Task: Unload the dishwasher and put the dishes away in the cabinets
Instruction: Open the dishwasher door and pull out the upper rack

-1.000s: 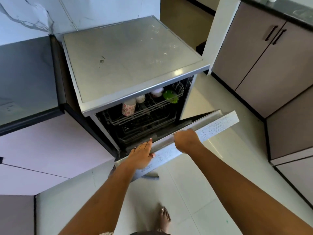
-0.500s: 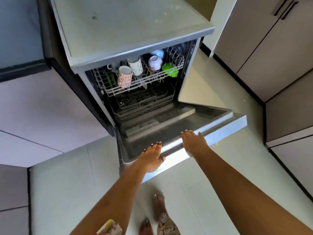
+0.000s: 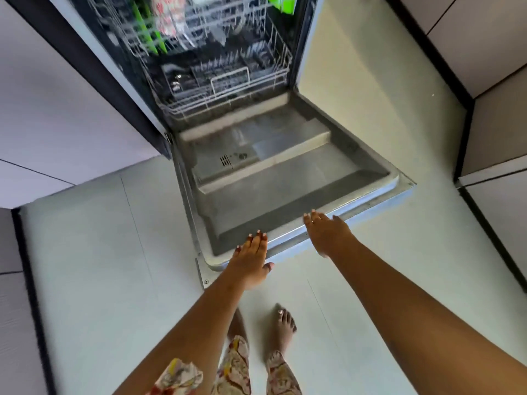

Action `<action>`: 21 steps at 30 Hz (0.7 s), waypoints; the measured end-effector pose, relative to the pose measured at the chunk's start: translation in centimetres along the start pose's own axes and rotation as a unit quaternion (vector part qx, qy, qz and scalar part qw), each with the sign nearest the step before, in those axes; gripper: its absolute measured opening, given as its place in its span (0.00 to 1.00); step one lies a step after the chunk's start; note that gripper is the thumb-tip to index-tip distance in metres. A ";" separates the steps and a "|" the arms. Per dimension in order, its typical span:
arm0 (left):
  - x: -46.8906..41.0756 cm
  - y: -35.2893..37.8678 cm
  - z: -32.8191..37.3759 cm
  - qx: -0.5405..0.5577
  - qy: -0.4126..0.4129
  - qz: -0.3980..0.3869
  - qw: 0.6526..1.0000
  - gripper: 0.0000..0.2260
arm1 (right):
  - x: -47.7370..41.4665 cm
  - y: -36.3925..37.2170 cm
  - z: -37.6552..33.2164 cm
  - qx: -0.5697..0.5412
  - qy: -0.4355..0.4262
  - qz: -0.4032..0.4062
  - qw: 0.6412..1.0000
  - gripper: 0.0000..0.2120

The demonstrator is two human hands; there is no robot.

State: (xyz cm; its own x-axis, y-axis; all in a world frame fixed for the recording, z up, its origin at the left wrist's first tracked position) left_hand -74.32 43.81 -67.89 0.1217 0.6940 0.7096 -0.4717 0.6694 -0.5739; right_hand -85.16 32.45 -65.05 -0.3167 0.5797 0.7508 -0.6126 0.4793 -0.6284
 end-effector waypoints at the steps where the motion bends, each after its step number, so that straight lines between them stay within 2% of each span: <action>1: -0.5 1.0 -0.2 0.000 -0.001 -0.001 1.000 0.32 | -0.4 1.1 -0.2 0.000 -0.003 0.001 1.000 0.34; 12: -8.2 13.1 -3.3 0.032 -0.006 -0.046 0.998 0.32 | -7.3 14.1 -2.3 -0.039 -0.010 -0.026 0.999 0.29; 21: -12.6 18.3 -5.5 0.032 -0.007 -0.044 0.998 0.33 | -11.4 19.0 -3.5 -0.052 -0.003 -0.059 0.997 0.31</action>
State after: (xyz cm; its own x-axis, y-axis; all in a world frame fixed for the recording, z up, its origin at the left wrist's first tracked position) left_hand -79.69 48.75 -89.52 0.1531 0.6297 0.7616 -0.5152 0.7085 -0.4822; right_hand -90.62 37.27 -86.29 -0.2518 0.5116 0.8215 -0.5678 0.6093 -0.5535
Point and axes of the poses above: each hand's wrist, its own x-axis away from the middle knuckle, its own y-axis out of the palm, z = x × y, the point moved 9 cm from there along -x, towards the middle knuckle, and after that the axes turned 6 degrees about y, right-handed, at the moved point
